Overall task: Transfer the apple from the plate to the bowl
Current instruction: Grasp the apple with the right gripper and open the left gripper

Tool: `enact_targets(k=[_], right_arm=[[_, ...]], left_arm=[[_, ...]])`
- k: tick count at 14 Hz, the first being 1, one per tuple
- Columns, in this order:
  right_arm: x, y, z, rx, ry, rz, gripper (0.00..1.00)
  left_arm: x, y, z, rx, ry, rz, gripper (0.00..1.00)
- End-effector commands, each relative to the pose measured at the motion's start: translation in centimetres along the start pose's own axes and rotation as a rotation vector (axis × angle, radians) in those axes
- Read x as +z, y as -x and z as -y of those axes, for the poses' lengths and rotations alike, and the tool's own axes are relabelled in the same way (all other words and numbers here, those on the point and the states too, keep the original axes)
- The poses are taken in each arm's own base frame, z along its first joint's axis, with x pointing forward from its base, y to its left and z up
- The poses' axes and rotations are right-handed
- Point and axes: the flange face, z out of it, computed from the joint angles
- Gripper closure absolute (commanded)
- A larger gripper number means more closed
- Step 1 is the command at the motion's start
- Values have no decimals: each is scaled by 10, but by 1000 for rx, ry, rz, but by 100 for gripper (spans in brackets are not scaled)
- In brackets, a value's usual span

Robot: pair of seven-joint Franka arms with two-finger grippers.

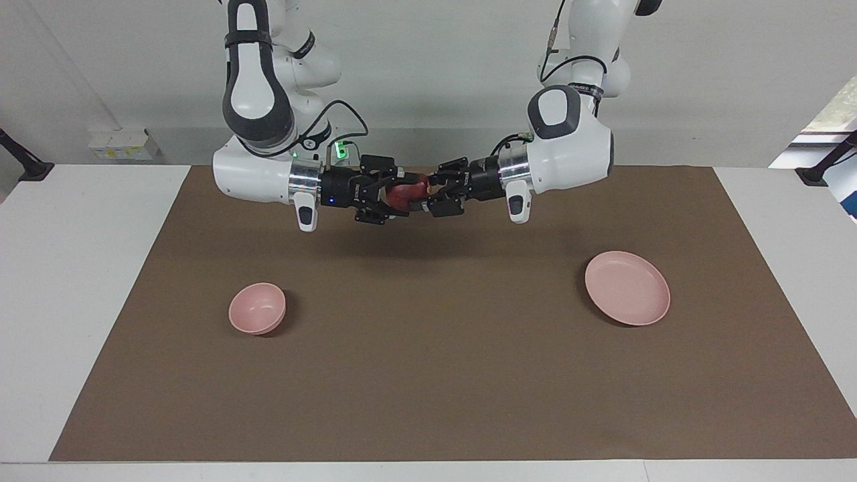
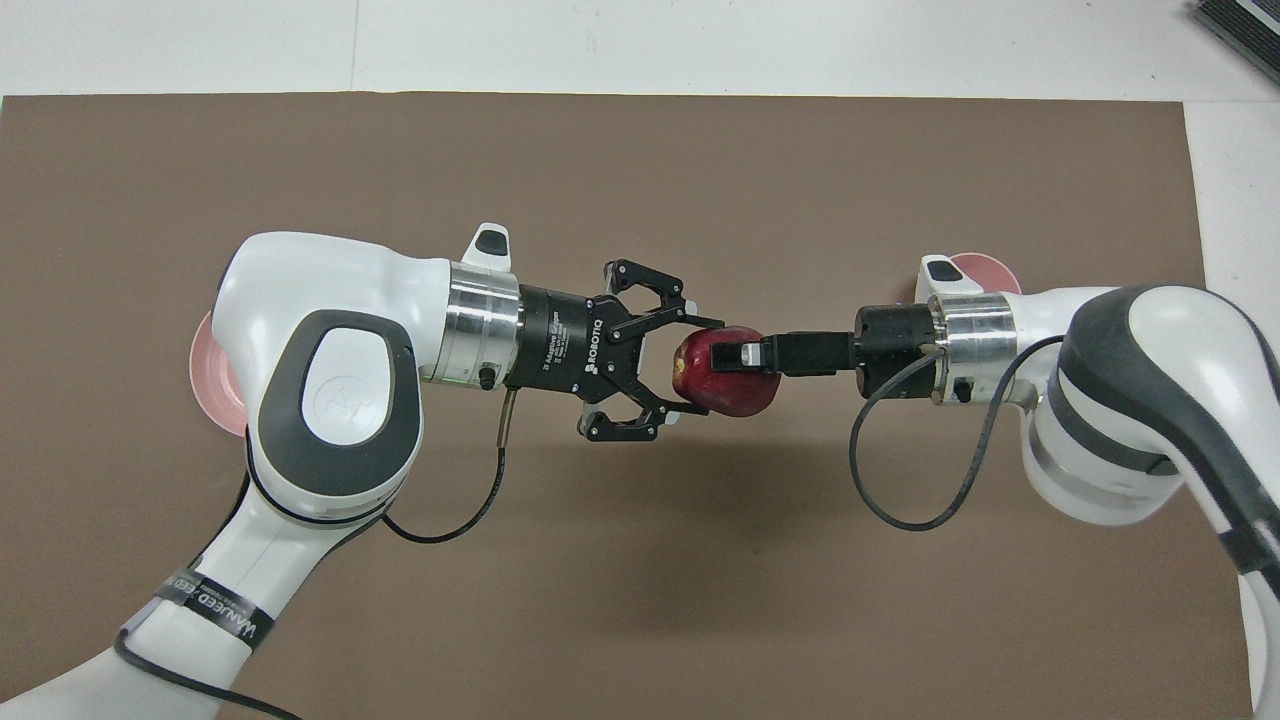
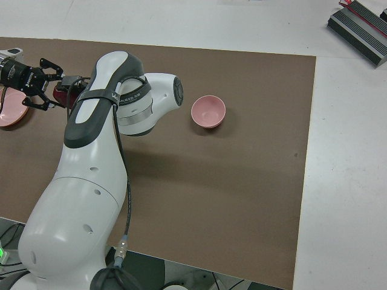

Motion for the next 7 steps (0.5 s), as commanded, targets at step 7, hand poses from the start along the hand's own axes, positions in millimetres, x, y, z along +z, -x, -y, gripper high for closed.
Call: enact_targets(k=[7], right_arm=[[-10, 5, -17, -59, 127, 99, 68]], left_arm=[[-20, 25, 3, 146, -57, -155, 0]])
